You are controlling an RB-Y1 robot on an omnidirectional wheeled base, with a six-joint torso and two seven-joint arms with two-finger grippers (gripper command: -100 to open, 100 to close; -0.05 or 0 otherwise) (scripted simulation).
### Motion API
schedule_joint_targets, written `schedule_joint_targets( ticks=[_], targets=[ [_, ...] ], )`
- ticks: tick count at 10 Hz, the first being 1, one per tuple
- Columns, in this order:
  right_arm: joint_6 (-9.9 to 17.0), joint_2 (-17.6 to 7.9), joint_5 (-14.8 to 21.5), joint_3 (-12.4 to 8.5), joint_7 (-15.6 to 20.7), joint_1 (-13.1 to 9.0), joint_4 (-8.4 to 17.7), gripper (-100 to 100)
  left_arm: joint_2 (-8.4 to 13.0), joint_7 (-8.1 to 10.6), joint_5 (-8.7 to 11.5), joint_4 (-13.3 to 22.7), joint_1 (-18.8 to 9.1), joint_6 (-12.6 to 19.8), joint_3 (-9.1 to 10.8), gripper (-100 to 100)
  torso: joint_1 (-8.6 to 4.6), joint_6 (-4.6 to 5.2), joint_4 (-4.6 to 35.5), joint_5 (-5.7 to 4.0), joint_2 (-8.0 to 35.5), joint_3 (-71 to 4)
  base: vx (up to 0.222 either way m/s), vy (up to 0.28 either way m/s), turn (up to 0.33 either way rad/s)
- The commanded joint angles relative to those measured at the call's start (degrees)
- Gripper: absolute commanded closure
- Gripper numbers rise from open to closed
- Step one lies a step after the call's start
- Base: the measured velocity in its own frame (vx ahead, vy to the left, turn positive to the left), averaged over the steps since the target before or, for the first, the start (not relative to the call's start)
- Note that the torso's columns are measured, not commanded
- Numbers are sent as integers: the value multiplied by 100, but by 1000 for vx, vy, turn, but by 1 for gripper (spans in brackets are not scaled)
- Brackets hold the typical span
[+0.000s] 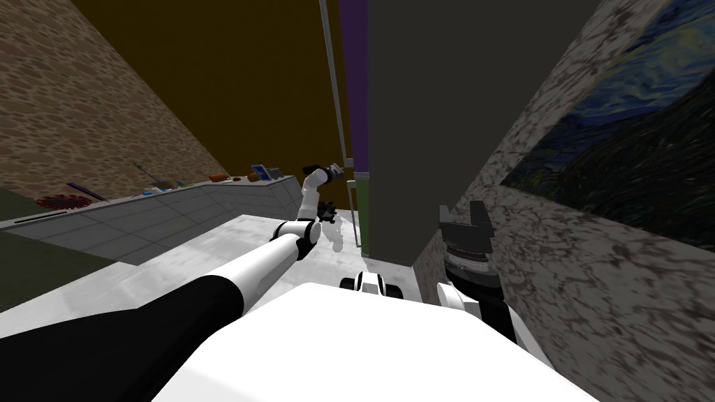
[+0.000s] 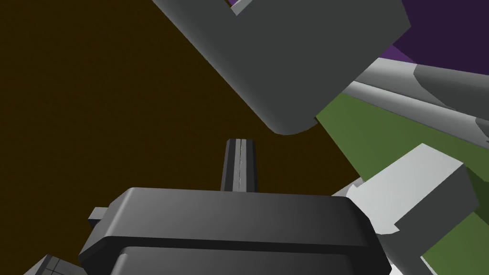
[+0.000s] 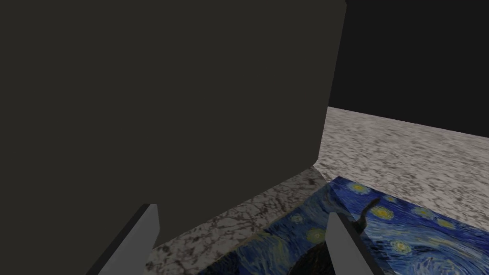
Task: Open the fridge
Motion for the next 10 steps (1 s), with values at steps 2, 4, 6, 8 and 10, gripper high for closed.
schedule_joint_targets(
  ticks=[2, 4, 6, 8, 10],
  targets=[
    [0, 0, 0, 0, 0, -2, 0, 0, 111, 74, -13, -112, -158, 196, 25, -100, -19, 2, 7, -5, 24, 14, -51, -132, 49],
    [0, 1, 0, 1, 0, -3, 0, 0, 143, 81, -11, -94, -210, 218, 32, -100, -34, 4, 4, -12, 9, 6, -42, -119, 28],
    [0, -1, 0, 0, 0, -1, 0, 0, 173, 97, -23, -79, -237, 276, 33, -100, 10, 9, -3, 0, -48, -31, 63, -35, 6],
    [0, -1, 0, -1, 0, -1, 0, 0, 152, 57, 77, -127, -211, 376, 9, 100, -11, 14, 2, -8, -22, -18, 34, 67, -31],
    [1, -4, 0, -3, 0, -1, 1, 0, 133, 16, 178, -185, -206, 441, -10, 100, 7, 27, 4, -10, -50, -40, 67, 245, -91]
  ],
)
